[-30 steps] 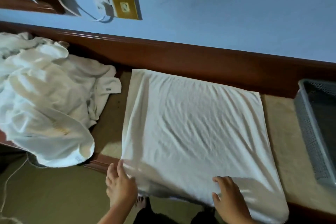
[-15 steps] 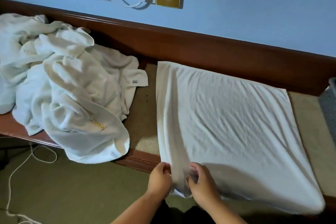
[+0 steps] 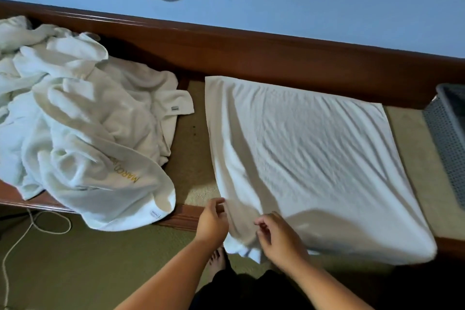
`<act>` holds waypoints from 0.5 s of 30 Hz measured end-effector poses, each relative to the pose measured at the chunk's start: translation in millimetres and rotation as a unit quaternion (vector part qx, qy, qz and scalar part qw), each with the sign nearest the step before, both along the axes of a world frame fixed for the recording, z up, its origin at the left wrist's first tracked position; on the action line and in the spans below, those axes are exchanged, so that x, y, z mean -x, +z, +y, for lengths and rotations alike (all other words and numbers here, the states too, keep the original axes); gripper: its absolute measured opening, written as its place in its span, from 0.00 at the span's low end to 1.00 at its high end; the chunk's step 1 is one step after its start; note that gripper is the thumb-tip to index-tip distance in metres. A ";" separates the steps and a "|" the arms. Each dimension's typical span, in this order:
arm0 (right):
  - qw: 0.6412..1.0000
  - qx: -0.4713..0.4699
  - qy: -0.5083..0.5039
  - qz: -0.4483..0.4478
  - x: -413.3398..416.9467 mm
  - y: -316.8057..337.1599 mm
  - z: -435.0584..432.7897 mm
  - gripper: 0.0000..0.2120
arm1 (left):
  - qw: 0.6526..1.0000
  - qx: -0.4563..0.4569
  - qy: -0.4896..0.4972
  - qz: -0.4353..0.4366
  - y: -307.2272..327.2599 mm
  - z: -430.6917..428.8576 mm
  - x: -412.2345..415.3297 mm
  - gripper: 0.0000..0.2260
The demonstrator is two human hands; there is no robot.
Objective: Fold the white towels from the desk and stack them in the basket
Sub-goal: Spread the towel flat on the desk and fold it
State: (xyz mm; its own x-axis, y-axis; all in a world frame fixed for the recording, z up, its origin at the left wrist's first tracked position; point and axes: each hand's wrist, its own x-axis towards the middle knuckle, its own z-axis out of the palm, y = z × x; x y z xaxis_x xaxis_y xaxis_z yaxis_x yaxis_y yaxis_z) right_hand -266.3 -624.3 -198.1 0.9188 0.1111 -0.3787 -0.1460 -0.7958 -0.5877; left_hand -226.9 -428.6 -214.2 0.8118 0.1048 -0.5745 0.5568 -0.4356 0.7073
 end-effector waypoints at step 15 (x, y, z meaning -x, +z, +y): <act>0.977 0.195 -0.040 0.073 -20.4 -9.5 48.2 0.19 | 0.979 0.198 -0.031 0.047 22.0 -10.0 -23.8 0.14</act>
State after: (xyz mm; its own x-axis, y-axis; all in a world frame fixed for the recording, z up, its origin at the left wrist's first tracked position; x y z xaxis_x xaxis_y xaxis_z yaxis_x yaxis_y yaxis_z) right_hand -245.9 -576.1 -207.6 0.8513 -0.1376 -0.5063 -0.2760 -0.9381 -0.2091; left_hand -203.0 -438.6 -192.2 0.7510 -0.1889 -0.6327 0.6088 -0.1727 0.7743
